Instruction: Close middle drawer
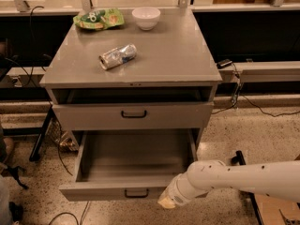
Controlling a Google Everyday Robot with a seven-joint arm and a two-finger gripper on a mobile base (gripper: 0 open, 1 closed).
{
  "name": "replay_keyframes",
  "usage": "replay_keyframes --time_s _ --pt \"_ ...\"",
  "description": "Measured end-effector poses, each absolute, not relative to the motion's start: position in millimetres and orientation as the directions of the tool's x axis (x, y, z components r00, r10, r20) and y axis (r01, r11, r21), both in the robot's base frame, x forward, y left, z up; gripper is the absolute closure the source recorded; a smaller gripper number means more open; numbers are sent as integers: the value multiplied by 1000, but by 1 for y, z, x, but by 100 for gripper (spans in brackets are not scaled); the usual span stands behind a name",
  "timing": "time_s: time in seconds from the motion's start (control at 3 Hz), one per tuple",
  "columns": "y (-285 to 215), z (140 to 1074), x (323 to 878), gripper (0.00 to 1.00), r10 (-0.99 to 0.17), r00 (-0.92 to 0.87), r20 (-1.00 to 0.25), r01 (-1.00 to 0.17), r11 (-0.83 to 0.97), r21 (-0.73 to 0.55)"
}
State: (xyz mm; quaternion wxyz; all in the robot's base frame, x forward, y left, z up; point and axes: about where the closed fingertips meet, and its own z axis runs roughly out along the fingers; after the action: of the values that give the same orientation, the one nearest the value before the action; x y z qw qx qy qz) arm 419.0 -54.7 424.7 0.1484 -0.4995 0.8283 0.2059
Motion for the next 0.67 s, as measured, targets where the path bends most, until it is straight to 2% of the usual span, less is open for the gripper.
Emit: replay_keyframes --time_s 0.33,0.67 --pt "-55 425 419 100 -766 -457 -452 -889 416 193" --pt "-68 406 433 100 -793 -421 -440 -904 405 136"
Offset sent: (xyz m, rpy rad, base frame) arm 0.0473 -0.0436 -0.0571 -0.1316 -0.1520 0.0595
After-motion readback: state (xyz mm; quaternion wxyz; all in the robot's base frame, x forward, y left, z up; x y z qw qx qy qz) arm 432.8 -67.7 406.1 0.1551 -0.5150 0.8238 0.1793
